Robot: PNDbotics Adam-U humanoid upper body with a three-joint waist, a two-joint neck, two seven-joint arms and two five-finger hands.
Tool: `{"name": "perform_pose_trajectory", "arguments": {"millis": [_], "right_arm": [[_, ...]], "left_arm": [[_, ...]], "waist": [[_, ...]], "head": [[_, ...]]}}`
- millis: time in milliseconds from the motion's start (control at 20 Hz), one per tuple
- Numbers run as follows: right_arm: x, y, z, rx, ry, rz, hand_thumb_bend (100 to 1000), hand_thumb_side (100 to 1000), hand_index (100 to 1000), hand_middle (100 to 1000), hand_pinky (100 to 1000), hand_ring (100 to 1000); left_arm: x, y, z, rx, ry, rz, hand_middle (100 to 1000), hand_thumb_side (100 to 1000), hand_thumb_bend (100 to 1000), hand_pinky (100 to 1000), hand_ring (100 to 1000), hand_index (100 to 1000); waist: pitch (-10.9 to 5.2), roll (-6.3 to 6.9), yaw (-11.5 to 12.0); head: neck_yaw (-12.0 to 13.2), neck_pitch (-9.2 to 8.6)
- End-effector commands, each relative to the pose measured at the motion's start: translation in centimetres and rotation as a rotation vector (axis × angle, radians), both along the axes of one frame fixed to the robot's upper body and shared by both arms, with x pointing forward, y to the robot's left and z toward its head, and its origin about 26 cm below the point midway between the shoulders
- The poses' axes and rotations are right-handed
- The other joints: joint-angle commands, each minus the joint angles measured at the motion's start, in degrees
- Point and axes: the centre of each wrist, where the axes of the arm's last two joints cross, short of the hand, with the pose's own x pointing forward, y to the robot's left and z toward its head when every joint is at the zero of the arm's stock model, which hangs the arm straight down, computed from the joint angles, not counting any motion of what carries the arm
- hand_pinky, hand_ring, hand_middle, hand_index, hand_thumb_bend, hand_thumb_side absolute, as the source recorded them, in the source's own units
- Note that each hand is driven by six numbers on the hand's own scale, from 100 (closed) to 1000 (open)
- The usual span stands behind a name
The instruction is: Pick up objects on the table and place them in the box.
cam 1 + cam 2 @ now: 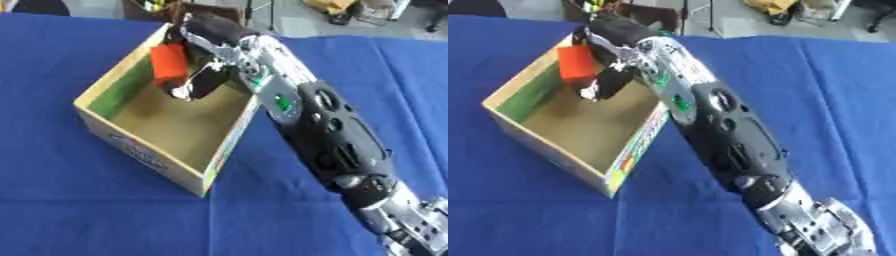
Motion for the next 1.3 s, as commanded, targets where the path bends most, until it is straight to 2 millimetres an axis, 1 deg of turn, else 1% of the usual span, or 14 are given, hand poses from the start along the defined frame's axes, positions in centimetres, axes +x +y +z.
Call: {"name": "perform_pose_trajectory", "arguments": {"millis": [50, 250, 350, 400, 450, 500, 550, 650, 700, 750, 800, 850, 950, 1300], "right_arm": [[-0.1, 0.3, 0.6, -0.057, -0.007, 0.012, 100, 306, 401, 305, 696, 571], [-0.1, 0.4, 0.7, -0.128, 0.011, 0.024, 100, 336, 430, 329, 704, 601], [-0.1, 0.4, 0.8, -0.151, 0.022, 0.035, 100, 392, 502, 387, 714, 632], [-0.2, 0.4, 0.9, -0.159, 0.026, 0.039, 100, 427, 575, 457, 723, 669], [-0.2, 0.4, 1.0, -0.168, 0.028, 0.042, 100, 434, 587, 472, 725, 677], [-0.3, 0.4, 1.1, -0.18, 0.031, 0.046, 100, 481, 673, 597, 751, 737], [-0.4, 0.4, 1.1, -0.195, 0.035, 0.049, 100, 504, 744, 669, 778, 772], [-0.4, 0.4, 1.1, -0.229, 0.048, 0.053, 100, 531, 806, 734, 805, 807], [-0.4, 0.4, 1.1, -0.245, 0.056, 0.053, 100, 613, 876, 801, 835, 849], [-0.4, 0.4, 1.1, -0.259, 0.063, 0.053, 142, 688, 907, 842, 854, 877], [-0.4, 0.3, 1.1, -0.271, 0.07, 0.053, 234, 752, 932, 874, 872, 903], [-0.4, 0.3, 1.2, -0.282, 0.075, 0.051, 289, 791, 947, 896, 886, 923], [-0.5, 0.1, 1.4, -0.293, 0.073, 0.046, 328, 819, 957, 915, 895, 934], [-1.2, -0.7, 2.2, -0.274, 0.023, 0.036, 304, 809, 946, 915, 891, 929]], "left_arm": [[-0.2, 0.0, 0.8, 0.004, -0.029, -0.01, 626, 867, 100, 319, 588, 778], [-0.2, 0.0, 0.8, 0.005, -0.028, -0.01, 627, 867, 100, 319, 588, 778], [-0.2, 0.0, 0.8, 0.005, -0.027, -0.01, 627, 867, 100, 319, 588, 778], [-0.2, 0.0, 0.8, 0.005, -0.027, -0.01, 627, 867, 100, 320, 588, 778], [-0.2, 0.0, 0.8, 0.005, -0.026, -0.009, 627, 867, 100, 320, 588, 778], [-0.2, 0.0, 0.8, 0.005, -0.025, -0.009, 627, 867, 100, 320, 588, 778], [-0.2, 0.0, 0.8, 0.004, -0.025, -0.009, 627, 867, 100, 320, 588, 778], [-0.2, 0.0, 0.8, 0.004, -0.025, -0.009, 627, 867, 100, 320, 588, 778], [-0.2, 0.0, 0.8, 0.004, -0.025, -0.009, 627, 867, 100, 320, 588, 778], [-0.2, 0.0, 0.7, 0.004, -0.024, -0.009, 627, 867, 100, 320, 588, 778], [-0.2, 0.0, 0.7, 0.004, -0.024, -0.009, 627, 867, 100, 320, 588, 778], [-0.2, 0.0, 0.7, 0.003, -0.024, -0.009, 627, 867, 100, 320, 588, 778], [-0.2, 0.0, 0.7, 0.003, -0.023, -0.008, 627, 867, 100, 320, 588, 778], [-0.2, 0.0, 0.6, 0.003, -0.017, -0.005, 628, 868, 100, 321, 589, 778]], "waist": [[-1.17, 0.28, 0.0], [-1.23, 0.18, -0.1], [-1.21, 0.18, -0.2], [-1.2, 0.18, -0.2], [-1.2, 0.19, -0.2], [-1.2, 0.19, -0.2], [-1.2, 0.19, -0.2], [-1.19, 0.19, -0.3], [-1.18, 0.19, -0.3], [-1.18, 0.21, -0.3], [-1.18, 0.23, -0.3], [-1.18, 0.25, -0.4], [-1.19, 0.31, -0.4], [-1.37, 0.56, -0.9]], "head": [[-0.1, -0.55], [-0.1, -0.43], [-0.1, -0.44], [-0.1, -0.41], [-0.1, -0.38], [-0.1, -0.37], [-0.2, -0.38], [-0.2, -0.38], [-0.2, -0.36], [-0.1, -0.33], [-0.1, -0.31], [-0.1, -0.31], [0.0, -0.29], [0.3, -0.2]]}}
